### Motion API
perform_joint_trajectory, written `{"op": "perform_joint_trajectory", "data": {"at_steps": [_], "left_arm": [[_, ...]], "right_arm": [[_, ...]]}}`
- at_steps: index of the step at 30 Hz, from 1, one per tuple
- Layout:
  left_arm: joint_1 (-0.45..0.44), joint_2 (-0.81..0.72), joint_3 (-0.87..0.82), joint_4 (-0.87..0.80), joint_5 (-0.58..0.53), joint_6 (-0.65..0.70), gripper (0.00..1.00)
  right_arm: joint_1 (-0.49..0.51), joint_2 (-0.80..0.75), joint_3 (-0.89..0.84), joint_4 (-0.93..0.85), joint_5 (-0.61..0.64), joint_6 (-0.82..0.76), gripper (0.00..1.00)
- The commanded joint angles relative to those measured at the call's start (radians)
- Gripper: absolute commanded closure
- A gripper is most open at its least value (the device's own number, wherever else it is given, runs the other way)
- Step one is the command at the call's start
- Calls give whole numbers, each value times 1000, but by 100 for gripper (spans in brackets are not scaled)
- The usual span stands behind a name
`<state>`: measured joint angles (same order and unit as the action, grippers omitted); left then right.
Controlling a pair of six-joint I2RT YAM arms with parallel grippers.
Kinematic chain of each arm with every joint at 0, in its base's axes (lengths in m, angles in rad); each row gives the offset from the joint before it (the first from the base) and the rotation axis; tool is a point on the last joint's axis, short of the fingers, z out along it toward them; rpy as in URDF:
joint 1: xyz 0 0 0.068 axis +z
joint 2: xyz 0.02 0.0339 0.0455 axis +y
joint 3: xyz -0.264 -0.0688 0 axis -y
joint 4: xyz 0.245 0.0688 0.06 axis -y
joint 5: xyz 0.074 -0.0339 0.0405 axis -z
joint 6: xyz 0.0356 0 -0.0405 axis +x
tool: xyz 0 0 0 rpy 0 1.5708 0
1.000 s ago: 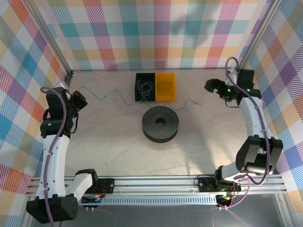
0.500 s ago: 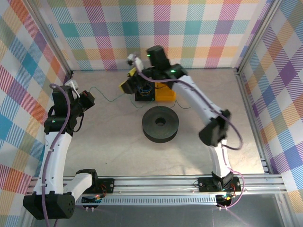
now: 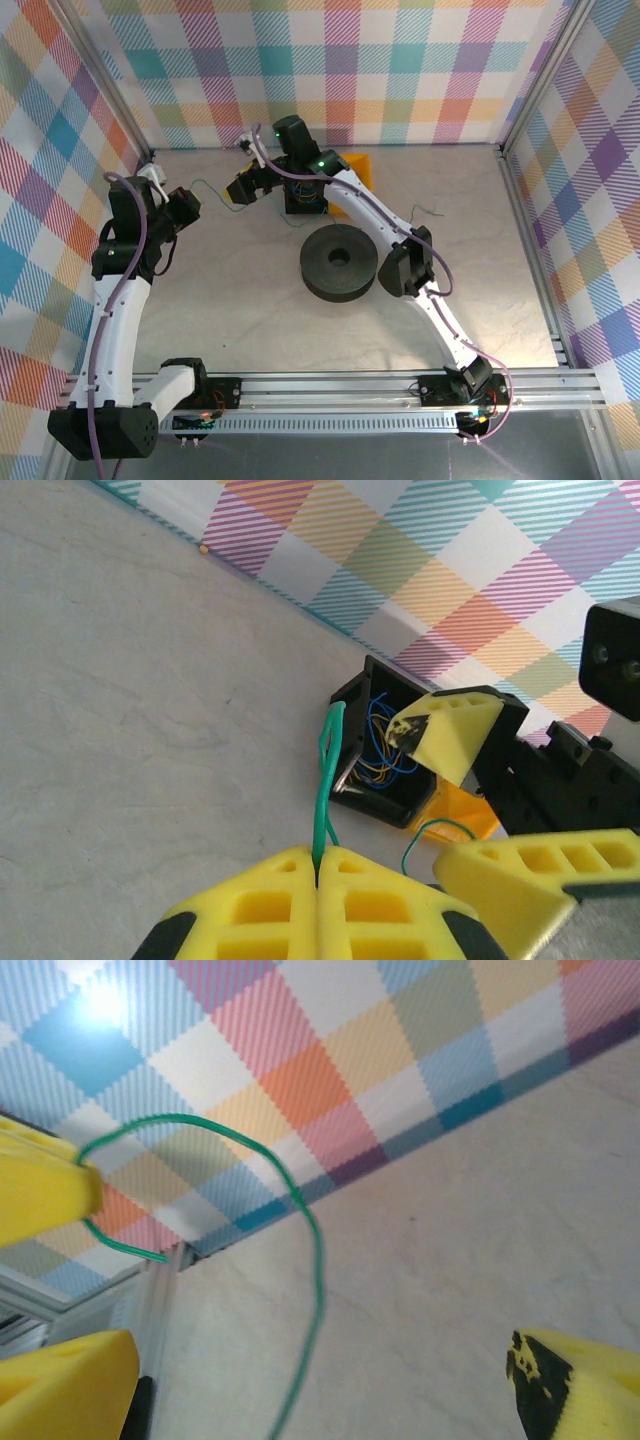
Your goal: Wrap the cables
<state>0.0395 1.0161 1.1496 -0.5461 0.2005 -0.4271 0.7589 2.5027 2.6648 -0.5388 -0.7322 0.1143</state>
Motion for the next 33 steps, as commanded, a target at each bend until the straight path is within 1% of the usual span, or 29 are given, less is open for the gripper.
{"op": "perform_joint_trajectory", "data": {"at_steps": [1, 3, 5, 8, 18, 22, 23, 27, 29, 31, 33], "left_arm": [[-10, 11, 36, 29, 22, -2, 100], [-10, 21, 34, 44, 32, -9, 100], [-11, 28, 33, 58, 40, -16, 100], [-10, 38, 38, 67, 46, -18, 100], [-11, 38, 64, 58, 40, -15, 100], [-10, 36, 73, 54, 37, -13, 100], [-10, 35, 74, 54, 34, -13, 100], [-10, 36, 73, 45, 16, -7, 100], [-10, 34, 67, 47, 17, -8, 100], [-11, 33, 62, 50, 17, -13, 100], [-11, 29, 59, 48, 15, -13, 100]], "right_arm": [[29, 34, 22, 52, -86, 48, 9], [35, 36, 23, 17, -93, 29, 11], [40, 37, 20, -20, -62, 11, 14], [44, 38, 8, -56, -21, -8, 15], [49, 32, -15, -134, 44, -62, 21], [49, 18, -38, -145, 68, -84, 26], [49, 16, -41, -151, 83, -89, 28], [45, 8, -43, -176, 156, -104, 41], [42, 5, -42, -182, 168, -112, 46], [40, 2, -42, -192, 189, -122, 53], [39, -2, -42, -199, 211, -133, 63]]}}
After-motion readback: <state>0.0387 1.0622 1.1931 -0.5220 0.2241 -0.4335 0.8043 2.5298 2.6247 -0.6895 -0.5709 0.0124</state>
